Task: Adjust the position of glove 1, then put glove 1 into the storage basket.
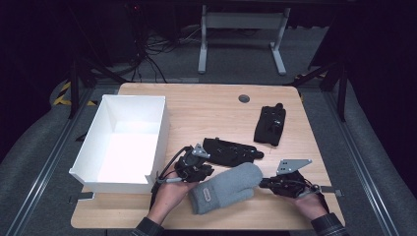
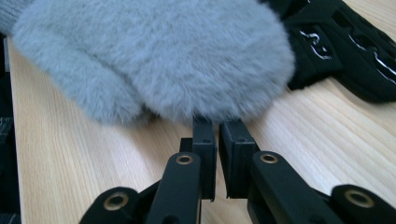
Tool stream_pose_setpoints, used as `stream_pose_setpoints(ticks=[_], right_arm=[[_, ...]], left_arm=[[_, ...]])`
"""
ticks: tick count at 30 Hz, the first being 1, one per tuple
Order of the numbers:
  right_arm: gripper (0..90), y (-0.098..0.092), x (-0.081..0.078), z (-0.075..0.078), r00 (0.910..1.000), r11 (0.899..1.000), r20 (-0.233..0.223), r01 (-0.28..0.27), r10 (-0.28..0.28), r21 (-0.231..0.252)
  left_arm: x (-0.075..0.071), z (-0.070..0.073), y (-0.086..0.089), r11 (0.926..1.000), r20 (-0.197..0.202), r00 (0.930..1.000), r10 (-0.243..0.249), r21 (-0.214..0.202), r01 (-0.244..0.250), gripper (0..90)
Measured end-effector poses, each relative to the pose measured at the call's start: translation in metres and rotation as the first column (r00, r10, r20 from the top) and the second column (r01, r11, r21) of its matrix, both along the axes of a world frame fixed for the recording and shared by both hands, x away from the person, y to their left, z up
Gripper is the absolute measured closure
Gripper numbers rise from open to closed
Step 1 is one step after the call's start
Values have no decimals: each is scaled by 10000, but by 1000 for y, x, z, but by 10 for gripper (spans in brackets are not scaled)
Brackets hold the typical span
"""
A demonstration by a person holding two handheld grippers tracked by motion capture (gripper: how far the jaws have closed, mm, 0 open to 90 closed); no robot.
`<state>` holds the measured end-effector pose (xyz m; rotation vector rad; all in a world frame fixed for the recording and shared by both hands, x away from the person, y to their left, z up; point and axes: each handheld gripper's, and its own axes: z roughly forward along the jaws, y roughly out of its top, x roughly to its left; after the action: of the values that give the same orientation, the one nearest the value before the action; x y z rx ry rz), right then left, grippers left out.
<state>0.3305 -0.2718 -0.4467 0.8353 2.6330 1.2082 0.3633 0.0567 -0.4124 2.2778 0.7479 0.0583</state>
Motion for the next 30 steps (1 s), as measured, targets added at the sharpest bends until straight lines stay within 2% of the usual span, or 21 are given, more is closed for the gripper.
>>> stream_pose_setpoints(ticks=[2, 5, 8, 11, 12, 15, 18, 23, 26, 27, 30], right_arm=[[859, 3, 2, 0, 10000, 10000, 53, -3, 3, -72], [845, 6, 5, -1, 10000, 9999, 62, 2, -1, -114], [842, 6, 6, -1, 10000, 9999, 83, 30, -28, -158], [842, 6, 6, -1, 10000, 9999, 94, 31, -30, -145], [842, 6, 6, -1, 10000, 9999, 94, 31, -30, -138], [843, 7, 7, -1, 10000, 9999, 99, 9, -8, -142], [844, 6, 7, -1, 9999, 9999, 109, 18, -16, -148], [840, 7, 8, -1, 9999, 9999, 149, -24, 26, -116], [837, 7, 8, -1, 9999, 9999, 171, -8, 10, -136], [837, 7, 8, -1, 9999, 9999, 171, -9, 12, -146], [835, 7, 8, -1, 9998, 9999, 206, 25, -22, -138]], left_arm=[[-1, 5, 1, 9994, 114, 9999, -44, -354, 48, 733], [0, 11, -1, 9963, 212, 9989, -415, -746, 429, 588], [2, 11, -8, 9899, -1, 9946, -1037, -973, 1032, 461], [3, 6, -20, 9831, -244, 9851, -1704, -727, 1682, 347], [4, 3, -24, 9815, -299, 9822, -1853, -540, 1835, 292], [7, -7, -34, 9776, -526, 9762, -2105, -83, 2103, 210], [11, -15, -39, 9774, -664, 9761, -2069, 300, 2092, 172], [18, -29, -37, 9767, -1214, 9708, -2071, 311, 2123, 162], [21, -35, -38, 9756, -1687, 9626, -2118, 222, 2185, 176], [23, -37, -38, 9739, -1680, 9608, -2206, 158, 2264, 193], [23, -38, -39, 9654, -1940, 9473, -2551, 39, 2607, 287]])
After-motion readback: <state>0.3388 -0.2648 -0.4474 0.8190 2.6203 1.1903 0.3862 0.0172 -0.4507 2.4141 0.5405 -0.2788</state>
